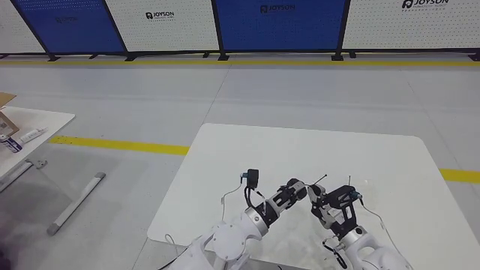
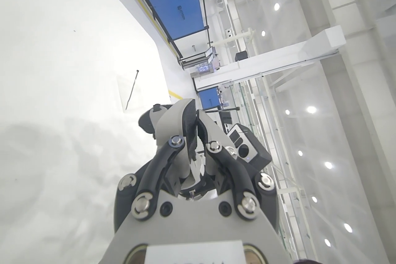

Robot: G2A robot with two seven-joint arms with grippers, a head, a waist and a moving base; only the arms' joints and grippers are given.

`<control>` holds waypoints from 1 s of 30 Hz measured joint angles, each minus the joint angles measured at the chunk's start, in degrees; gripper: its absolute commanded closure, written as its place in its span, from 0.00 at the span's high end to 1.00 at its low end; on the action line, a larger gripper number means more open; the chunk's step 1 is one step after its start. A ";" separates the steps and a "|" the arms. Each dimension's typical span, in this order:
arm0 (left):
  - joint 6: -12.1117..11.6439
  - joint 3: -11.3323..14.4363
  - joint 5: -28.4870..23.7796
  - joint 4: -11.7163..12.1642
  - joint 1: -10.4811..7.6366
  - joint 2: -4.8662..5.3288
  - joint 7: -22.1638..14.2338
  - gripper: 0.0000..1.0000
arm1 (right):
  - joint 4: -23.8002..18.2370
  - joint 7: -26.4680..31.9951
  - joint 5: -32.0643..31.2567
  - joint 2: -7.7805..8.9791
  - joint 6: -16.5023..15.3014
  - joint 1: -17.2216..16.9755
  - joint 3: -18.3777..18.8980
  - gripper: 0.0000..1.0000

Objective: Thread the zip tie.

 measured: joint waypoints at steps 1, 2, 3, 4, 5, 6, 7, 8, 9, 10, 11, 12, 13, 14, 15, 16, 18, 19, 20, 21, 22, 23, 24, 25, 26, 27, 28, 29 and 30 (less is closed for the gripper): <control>-0.34 -0.07 -0.16 -0.03 0.08 0.00 0.03 0.00 | 0.06 -0.09 0.02 0.01 -0.05 -0.02 0.01 0.00; -0.65 -0.15 -0.29 -0.05 0.16 0.00 0.01 0.00 | 0.15 -0.20 0.02 0.01 -0.10 -0.06 0.03 0.00; -0.80 -0.19 -0.34 -0.06 0.20 0.00 -0.05 0.00 | 0.22 -0.27 0.03 0.02 -0.14 -0.09 0.04 0.00; -0.91 -0.21 -0.37 -0.08 0.23 0.01 -0.11 0.00 | 0.28 -0.31 0.03 0.02 -0.17 -0.10 0.05 0.00; -1.06 -0.24 -0.41 -0.13 0.28 0.01 -0.17 0.00 | 0.33 -0.34 0.00 0.03 -0.18 -0.11 0.05 0.00; -1.18 -0.27 -0.45 -0.18 0.32 0.01 -0.20 0.00 | 0.36 -0.35 -0.03 0.04 -0.19 -0.11 0.06 0.00; -1.31 -0.30 -0.51 -0.24 0.36 0.01 -0.20 0.00 | 0.37 -0.35 -0.07 0.04 -0.19 -0.12 0.06 0.00; -1.50 -0.34 -0.61 -0.34 0.42 0.01 -0.19 0.00 | 0.39 -0.36 -0.11 0.05 -0.19 -0.13 0.08 0.00; -1.64 -0.38 -0.68 -0.43 0.47 0.01 -0.17 0.00 | 0.40 -0.37 -0.13 0.06 -0.19 -0.14 0.10 0.00; -1.79 -0.44 -0.75 -0.52 0.53 0.01 -0.14 0.00 | 0.42 -0.38 -0.16 0.07 -0.20 -0.15 0.13 0.00; -1.96 -0.52 -0.83 -0.65 0.63 0.02 -0.12 0.00 | 0.44 -0.38 -0.19 0.08 -0.22 -0.17 0.17 0.00; -2.05 -0.59 -0.86 -0.76 0.70 0.03 -0.11 0.00 | 0.48 -0.38 -0.20 0.10 -0.26 -0.19 0.22 0.00; -2.13 -0.66 -0.88 -0.87 0.77 0.04 -0.11 0.00 | 0.52 -0.38 -0.21 0.11 -0.30 -0.21 0.26 0.00; -2.19 -0.76 -0.88 -1.02 0.87 0.06 -0.11 0.00 | 0.59 -0.38 -0.21 0.13 -0.38 -0.23 0.32 0.00; -2.24 -0.84 -0.88 -1.12 0.93 0.07 -0.11 0.00 | 0.67 -0.37 -0.18 0.14 -0.44 -0.24 0.35 0.00; -2.28 -0.90 -0.87 -1.23 0.98 0.08 -0.11 0.00 | 0.77 -0.36 -0.14 0.15 -0.49 -0.25 0.37 0.00; -2.33 -1.02 -0.86 -1.48 1.06 0.10 -0.09 0.00 | 1.00 -0.35 0.02 0.15 -0.60 -0.25 0.36 0.00; -2.35 -1.05 -0.84 -1.60 1.07 0.10 -0.09 0.00 | 1.09 -0.35 0.11 0.15 -0.64 -0.24 0.34 0.00; -2.38 -1.08 -0.82 -1.78 1.08 0.10 -0.09 0.00 | 1.19 -0.38 0.20 0.15 -0.68 -0.23 0.32 0.00; -2.41 -1.10 -0.82 -1.91 1.10 0.10 -0.09 0.00 | 1.26 -0.41 0.26 0.15 -0.70 -0.22 0.32 0.00; -2.43 -1.12 -0.82 -2.02 1.12 0.10 -0.08 0.00 | 1.32 -0.44 0.32 0.15 -0.72 -0.22 0.32 0.00; -2.46 -1.15 -0.83 -2.18 1.15 0.10 -0.07 0.00 | 1.41 -0.47 0.43 0.15 -0.75 -0.22 0.34 0.00; -2.48 -1.17 -0.83 -2.29 1.18 0.10 -0.06 0.00 | 1.47 -0.47 0.51 0.15 -0.78 -0.22 0.36 0.00; -2.50 -1.20 -0.83 -2.40 1.22 0.10 -0.05 0.00 | 1.53 -0.47 0.59 0.16 -0.81 -0.22 0.38 0.00; -2.55 -1.25 -0.80 -2.56 1.28 0.10 -0.02 0.00 | 1.62 -0.44 0.71 0.16 -0.86 -0.20 0.39 0.00; -2.59 -1.29 -0.77 -2.70 1.33 0.11 0.01 0.00 | 1.70 -0.42 0.80 0.16 -0.91 -0.18 0.40 0.00; -2.64 -1.35 -0.73 -2.83 1.39 0.12 0.05 0.00 | 1.78 -0.40 0.88 0.16 -0.96 -0.16 0.40 0.00; -2.69 -1.42 -0.69 -2.99 1.48 0.13 0.09 0.00 | 1.89 -0.39 0.99 0.16 -1.04 -0.12 0.40 0.00; -2.70 -1.47 -0.64 -3.11 1.55 0.14 0.10 0.00 | 1.97 -0.38 1.06 0.16 -1.10 -0.08 0.38 0.00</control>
